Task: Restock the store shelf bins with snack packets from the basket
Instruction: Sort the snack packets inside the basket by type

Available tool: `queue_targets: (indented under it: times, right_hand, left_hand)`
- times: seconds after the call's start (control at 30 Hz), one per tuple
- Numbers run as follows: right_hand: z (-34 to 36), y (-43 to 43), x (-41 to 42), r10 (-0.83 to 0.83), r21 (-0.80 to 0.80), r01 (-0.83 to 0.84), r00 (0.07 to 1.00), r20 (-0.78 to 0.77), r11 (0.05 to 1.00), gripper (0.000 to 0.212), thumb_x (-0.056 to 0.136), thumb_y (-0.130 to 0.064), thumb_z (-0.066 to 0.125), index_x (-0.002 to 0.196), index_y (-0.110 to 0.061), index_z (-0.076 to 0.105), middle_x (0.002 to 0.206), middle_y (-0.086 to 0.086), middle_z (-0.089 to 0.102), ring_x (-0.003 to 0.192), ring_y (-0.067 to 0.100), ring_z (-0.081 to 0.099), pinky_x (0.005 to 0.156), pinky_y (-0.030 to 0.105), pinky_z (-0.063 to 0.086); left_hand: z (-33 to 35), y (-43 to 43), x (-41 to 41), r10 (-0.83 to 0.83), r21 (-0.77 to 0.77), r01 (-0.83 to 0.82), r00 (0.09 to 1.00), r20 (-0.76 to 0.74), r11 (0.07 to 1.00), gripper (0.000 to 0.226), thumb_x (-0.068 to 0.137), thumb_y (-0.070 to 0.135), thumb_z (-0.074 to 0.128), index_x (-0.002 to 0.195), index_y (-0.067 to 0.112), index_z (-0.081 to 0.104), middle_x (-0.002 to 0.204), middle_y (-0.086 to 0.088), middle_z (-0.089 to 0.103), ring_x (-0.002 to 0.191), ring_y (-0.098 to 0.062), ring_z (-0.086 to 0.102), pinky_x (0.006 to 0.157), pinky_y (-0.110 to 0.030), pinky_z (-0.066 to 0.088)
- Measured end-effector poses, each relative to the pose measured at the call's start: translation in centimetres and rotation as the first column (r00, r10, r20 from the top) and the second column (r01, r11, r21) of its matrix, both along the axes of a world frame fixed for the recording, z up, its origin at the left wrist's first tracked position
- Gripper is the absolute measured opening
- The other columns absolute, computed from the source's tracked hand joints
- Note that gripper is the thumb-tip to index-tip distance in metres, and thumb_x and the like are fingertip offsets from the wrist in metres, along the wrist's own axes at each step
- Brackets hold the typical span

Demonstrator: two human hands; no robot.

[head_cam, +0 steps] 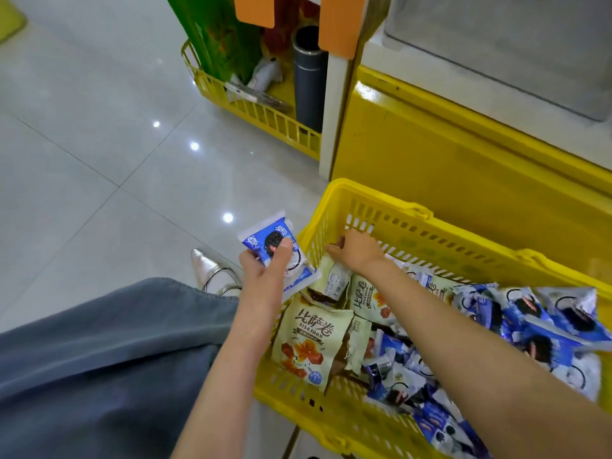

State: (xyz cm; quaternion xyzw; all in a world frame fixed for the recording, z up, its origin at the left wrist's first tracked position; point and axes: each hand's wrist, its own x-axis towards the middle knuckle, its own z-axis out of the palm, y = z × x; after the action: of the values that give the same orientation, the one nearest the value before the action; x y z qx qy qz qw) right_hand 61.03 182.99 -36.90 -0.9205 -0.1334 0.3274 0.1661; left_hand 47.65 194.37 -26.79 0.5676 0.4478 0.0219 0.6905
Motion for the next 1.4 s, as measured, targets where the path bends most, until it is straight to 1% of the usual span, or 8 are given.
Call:
queue_targets:
  times: [0.13,0.2,0.37,0.6,0.73,0.93,1.23,1.4]
  right_hand:
    - [-0.3,-3.0,-1.0,-0.164,0.053,0.166,0.985,-0.044,0.985,0.043,0.087,-0.030,0.058,0.054,-0.015,0.034,0.054,0.001,0.037,0.049,0.015,0.038,0.044,0.025,0.022]
    - [-0.8,-4.9,-1.7,-0.288,0.039,0.300,0.939,-0.187,0.953,0.043,0.089,-0.030,0.059,0.057,-0.012,0.037,0.059,0.006,0.043,0.053,0.019,0.046,0.048,0.025,0.038]
    - [-1.2,-6.7,-3.1,-0.507,0.083,0.663,0.641,-0.576,0.744,0.041,0.090,-0.027,0.061,0.114,0.006,0.054,0.116,0.020,0.060,0.101,0.030,0.062,0.077,0.034,0.056]
    - [0.2,-7.9,-3.8,-0.439,0.339,0.501,0.864,-0.248,0.796,0.039,0.096,-0.027,0.051,0.122,0.002,0.049,0.113,0.012,0.062,0.098,0.024,0.061,0.079,0.034,0.051]
    - [-0.7,-7.9,-7.1,-0.573,0.411,0.610,0.788,-0.225,0.678,0.023,0.098,-0.024,0.046,0.113,-0.007,0.040,0.091,-0.005,0.056,0.078,0.008,0.059,0.057,0.014,0.045]
    - [-2.8,-5.8,-9.7,-0.792,0.393,0.827,0.529,-0.306,0.401,0.014,0.098,-0.019,0.045,0.104,-0.008,0.039,0.083,-0.001,0.047,0.078,0.015,0.048,0.053,0.015,0.036]
    - [0.3,-10.5,-9.3,-0.727,0.664,0.671,0.629,-0.275,0.330,0.008,0.096,-0.014,0.049,0.094,-0.020,0.044,0.094,-0.002,0.061,0.080,0.002,0.061,0.059,0.009,0.050]
    - [-2.3,-6.7,-9.0,-0.665,0.327,0.736,0.676,-0.318,0.592,0.038,0.094,-0.021,0.056,0.123,-0.001,0.042,0.108,0.004,0.057,0.104,0.022,0.057,0.075,0.016,0.045]
  left_hand:
    - [0.1,-0.5,0.2,-0.017,-0.014,0.017,1.000,0.009,1.000,0.016,0.088,0.041,0.055,0.091,0.033,0.041,0.068,0.022,0.066,0.059,0.010,0.063,0.053,-0.016,0.048]
    - [0.3,-0.8,0.2,-0.035,-0.008,0.035,0.999,0.005,0.999,0.017,0.088,0.042,0.054,0.094,0.033,0.042,0.075,0.020,0.066,0.060,0.012,0.062,0.057,-0.019,0.047]
    - [0.8,-1.5,0.0,-0.069,0.014,0.069,0.998,0.010,0.998,0.030,0.089,0.042,0.053,0.110,0.026,0.041,0.082,0.019,0.063,0.062,0.010,0.063,0.056,-0.017,0.045]
    - [1.0,-1.8,0.2,-0.079,0.027,0.080,0.997,-0.018,0.996,0.029,0.089,0.041,0.053,0.110,0.025,0.039,0.084,0.019,0.061,0.059,0.013,0.061,0.053,-0.016,0.045]
    - [1.4,-2.1,0.0,-0.101,0.021,0.102,0.994,-0.026,0.995,0.028,0.089,0.041,0.053,0.109,0.027,0.039,0.084,0.018,0.060,0.059,0.013,0.061,0.055,-0.019,0.043]
    - [1.6,-2.3,-0.4,-0.137,0.034,0.138,0.990,-0.031,0.990,0.026,0.089,0.038,0.055,0.107,0.026,0.040,0.086,0.019,0.061,0.064,0.011,0.062,0.055,-0.014,0.042]
    - [1.7,-3.4,0.0,-0.112,0.020,0.112,0.994,0.015,0.994,0.025,0.089,0.035,0.056,0.105,0.023,0.040,0.093,0.010,0.063,0.084,-0.008,0.064,0.069,-0.025,0.049]
    - [1.8,-4.0,-0.1,-0.168,0.035,0.166,0.985,0.037,0.985,0.029,0.088,0.032,0.058,0.110,0.019,0.043,0.094,0.010,0.062,0.080,0.001,0.062,0.056,-0.008,0.046]
